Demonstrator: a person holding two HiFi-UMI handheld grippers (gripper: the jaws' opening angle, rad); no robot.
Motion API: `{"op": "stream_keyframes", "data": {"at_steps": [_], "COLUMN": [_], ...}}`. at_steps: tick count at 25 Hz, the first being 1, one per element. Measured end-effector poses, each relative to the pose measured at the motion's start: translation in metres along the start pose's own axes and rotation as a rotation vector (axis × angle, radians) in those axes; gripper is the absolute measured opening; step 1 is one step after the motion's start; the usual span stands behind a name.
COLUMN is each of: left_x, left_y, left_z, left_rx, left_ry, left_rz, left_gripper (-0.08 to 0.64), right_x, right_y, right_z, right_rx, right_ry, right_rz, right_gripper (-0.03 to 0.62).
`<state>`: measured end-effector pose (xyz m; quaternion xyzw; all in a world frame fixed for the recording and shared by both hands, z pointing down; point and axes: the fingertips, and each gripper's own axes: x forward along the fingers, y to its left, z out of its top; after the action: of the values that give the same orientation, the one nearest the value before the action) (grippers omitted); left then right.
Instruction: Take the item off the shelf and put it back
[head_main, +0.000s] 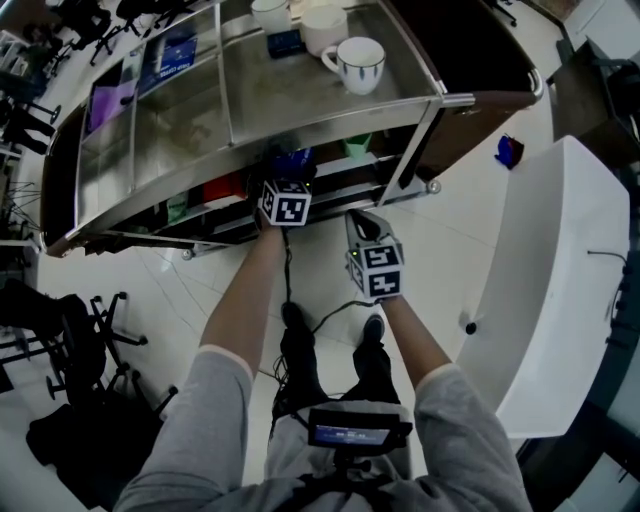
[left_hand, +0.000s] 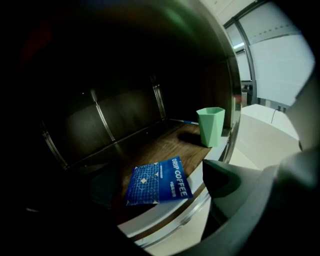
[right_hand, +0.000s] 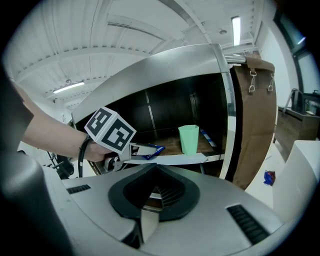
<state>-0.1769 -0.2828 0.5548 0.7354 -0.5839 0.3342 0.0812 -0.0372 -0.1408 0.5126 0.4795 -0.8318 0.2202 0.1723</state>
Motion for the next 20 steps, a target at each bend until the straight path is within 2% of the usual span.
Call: {"op": "stream_keyframes", "data": {"at_steps": [8,10,12,18,20], "left_x": [-0.083,-0.113,-0.145,-0.244,-0.272], "left_y": [-0.029,-0.037,-0.044,-0.044,-0.039], "left_z": [-0.019,-0.025,-0.024,-0.022,-0.024], "left_rx": [-0.044,-0.052,-0.054,-0.071,-0.097], "left_ry": [0.013,0.011,-0.006,-0.072,-0.092], "left_rz": [-0.042,-0.045,-0.045,-0.007,-0.016], "left_gripper": [0.521,0.492,0.418,0.043,0.008], "right_x": [-0.035,-0.050,-0.064,-0.118,-0.138], "right_y": [0.002,0.001,-0.002,0.005,0.016], "right_z": [0.014,0.016,0.017,0.015,0.013], "right_rx": [-0.023,-0.029,-0.036,-0.054,-0.055], "right_ry": [-0.026,-0.031,-0.031,-0.017,-0.017], "right_rz": [0.042,0.053,0.060,0.077,0.082], "right_gripper": [0.009,0.009,0.009,0.009,0.009]}}
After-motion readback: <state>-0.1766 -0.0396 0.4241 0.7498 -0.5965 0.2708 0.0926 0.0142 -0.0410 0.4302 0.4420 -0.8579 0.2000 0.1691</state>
